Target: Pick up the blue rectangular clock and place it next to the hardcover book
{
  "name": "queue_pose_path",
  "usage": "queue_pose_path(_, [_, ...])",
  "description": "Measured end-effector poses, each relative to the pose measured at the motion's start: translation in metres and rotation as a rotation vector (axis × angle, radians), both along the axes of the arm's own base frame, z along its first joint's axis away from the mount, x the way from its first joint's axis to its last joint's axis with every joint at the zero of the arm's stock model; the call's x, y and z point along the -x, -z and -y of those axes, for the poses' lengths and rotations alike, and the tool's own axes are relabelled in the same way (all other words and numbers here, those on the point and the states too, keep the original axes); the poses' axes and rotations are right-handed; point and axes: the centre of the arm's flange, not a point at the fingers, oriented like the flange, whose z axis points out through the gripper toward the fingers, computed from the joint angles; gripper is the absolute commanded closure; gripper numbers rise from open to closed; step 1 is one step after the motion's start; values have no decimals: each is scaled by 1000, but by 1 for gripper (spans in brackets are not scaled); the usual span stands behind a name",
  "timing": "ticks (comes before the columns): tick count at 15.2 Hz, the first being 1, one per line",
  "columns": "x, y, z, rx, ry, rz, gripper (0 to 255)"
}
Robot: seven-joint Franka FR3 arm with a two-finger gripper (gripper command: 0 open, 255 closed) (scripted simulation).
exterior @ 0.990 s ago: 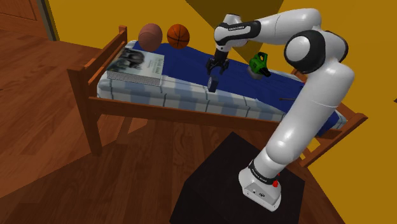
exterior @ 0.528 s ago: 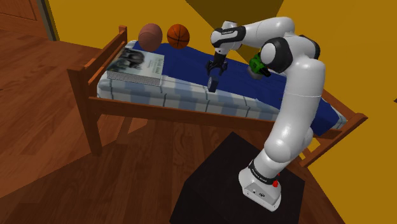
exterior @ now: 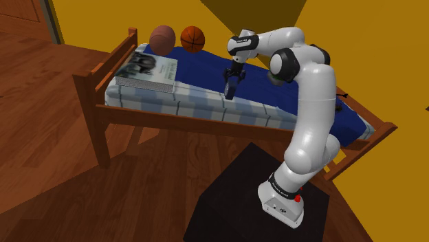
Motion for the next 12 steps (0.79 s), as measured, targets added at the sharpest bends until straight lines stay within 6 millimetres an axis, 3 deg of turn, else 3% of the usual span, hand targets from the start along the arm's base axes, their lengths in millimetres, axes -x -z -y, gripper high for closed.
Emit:
queue_pose_path(4, [0, 22, 0, 0, 0, 0, 0])
queue_pose_path(10, [0, 25, 1, 0, 0, 0, 0])
queue_pose_path(11, [0, 25, 1, 0, 0, 0, 255])
queue_pose_path(12, [0, 25, 1, 0, 0, 0, 255])
